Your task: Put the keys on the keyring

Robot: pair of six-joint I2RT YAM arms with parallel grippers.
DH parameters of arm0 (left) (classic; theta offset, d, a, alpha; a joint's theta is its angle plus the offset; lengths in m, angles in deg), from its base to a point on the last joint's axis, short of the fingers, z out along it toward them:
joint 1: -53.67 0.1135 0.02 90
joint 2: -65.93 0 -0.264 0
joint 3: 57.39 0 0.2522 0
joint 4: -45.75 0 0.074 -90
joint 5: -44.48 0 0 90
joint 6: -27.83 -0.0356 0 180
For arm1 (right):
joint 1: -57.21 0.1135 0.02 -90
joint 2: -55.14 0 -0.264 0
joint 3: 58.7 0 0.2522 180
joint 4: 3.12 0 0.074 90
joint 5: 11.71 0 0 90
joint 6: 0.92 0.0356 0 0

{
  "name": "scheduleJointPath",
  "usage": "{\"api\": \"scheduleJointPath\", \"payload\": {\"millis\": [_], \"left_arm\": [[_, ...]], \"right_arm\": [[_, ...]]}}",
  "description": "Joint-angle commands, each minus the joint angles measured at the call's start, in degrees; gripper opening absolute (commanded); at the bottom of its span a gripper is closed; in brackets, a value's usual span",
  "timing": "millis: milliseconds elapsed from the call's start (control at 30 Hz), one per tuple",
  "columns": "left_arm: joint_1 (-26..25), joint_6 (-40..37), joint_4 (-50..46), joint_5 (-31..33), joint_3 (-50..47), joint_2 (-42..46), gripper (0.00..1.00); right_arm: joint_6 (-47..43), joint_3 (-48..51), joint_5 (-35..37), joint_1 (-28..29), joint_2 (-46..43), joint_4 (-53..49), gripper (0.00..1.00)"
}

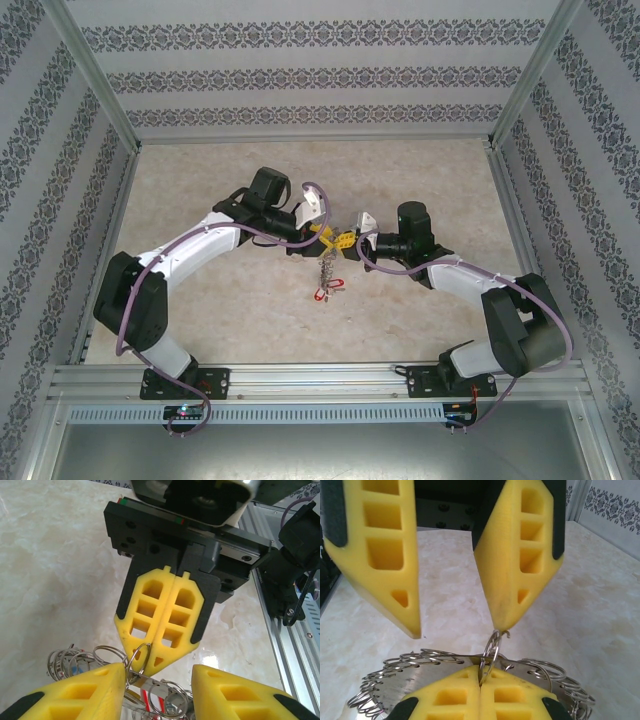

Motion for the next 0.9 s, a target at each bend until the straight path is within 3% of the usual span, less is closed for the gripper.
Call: {"api": "scheduleJointPath", "payload": {"millis": [0,100,733,867], "left_arm": [[0.31,0.19,-0.44,0.24,1.46,-1.31,0.35],[0.29,0.17,-0.44,0.22,1.34,-1.48,0.33],[0.88,2.81,4.63,5.06,-2.21,1.5,0.42],[0.83,3.02,4.67,2.9,-1.49,0.58,0.36]], "right_arm": [[0.63,-0.24,-3.1,-0.05,-0.88,4.72,0.0],[0.65,-0.44,-3.11,-0.1,-0.75,4.81,0.0],[0.26,0.0,-3.1,-0.1,-0.23,4.72,0.0],[0.27,-0.43,-3.38,0.01,-0.18,4.72,0.0]]}}
